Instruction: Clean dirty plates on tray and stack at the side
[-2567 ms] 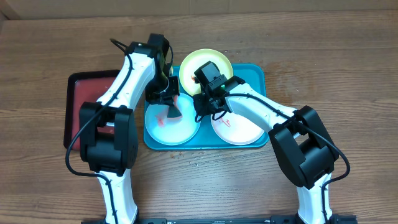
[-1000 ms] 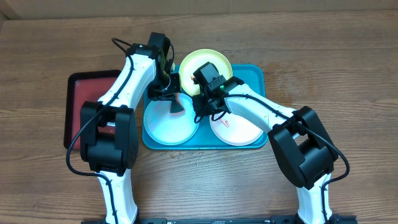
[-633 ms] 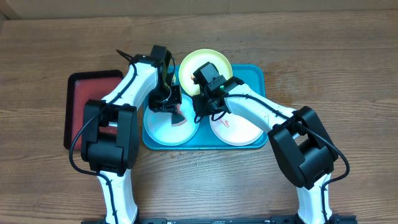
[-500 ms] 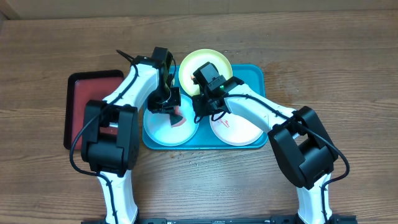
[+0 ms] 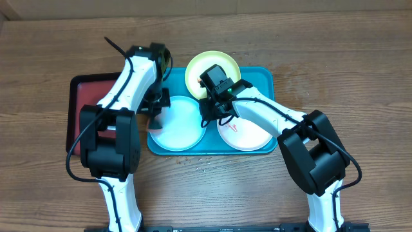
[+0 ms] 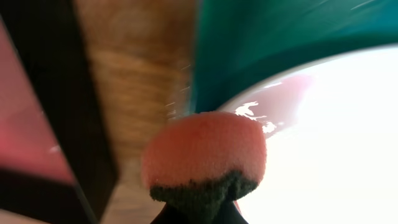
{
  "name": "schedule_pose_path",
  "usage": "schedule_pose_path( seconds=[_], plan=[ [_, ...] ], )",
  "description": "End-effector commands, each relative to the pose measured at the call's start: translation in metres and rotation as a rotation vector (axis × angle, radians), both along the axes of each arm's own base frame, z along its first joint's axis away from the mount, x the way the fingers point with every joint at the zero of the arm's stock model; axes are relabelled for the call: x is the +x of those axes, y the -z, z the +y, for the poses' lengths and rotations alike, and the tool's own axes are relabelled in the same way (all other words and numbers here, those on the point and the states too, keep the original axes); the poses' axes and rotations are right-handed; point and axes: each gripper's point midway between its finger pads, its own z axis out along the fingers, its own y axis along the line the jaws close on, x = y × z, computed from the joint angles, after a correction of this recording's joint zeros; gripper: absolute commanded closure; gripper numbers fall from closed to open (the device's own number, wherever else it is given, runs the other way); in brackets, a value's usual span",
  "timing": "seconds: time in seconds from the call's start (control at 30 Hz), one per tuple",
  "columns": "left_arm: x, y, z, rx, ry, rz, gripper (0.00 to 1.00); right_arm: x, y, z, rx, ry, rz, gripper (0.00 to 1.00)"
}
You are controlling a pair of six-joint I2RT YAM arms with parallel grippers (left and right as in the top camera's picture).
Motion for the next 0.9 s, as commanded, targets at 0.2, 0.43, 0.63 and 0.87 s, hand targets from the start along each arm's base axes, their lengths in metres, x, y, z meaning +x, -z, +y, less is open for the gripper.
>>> schedule_pose_path(
  seconds=[0.2, 0.43, 0.63, 0.87],
  plan=[
    [-0.002, -0.006, -0.098, -0.556, 0.061, 0.025, 0.96, 0.003, 0.001, -0.005, -0.014, 0.012, -0.01, 0.76],
    [-0.029, 0.024, -0.089, -0.454, 0.071, 0.095, 0.96, 0.003, 0.001, -0.005, -0.012, 0.012, -0.012, 0.76],
    [-0.038, 0.037, -0.051, -0.237, 0.017, 0.115, 0.95, 0.003, 0.001, -0.005, -0.012, 0.012, -0.012, 0.76],
    [-0.032, 0.03, -0.006, 0.044, -0.038, 0.07, 0.96, 0.003, 0.001, -0.005, -0.012, 0.012, -0.013, 0.76]
  ],
)
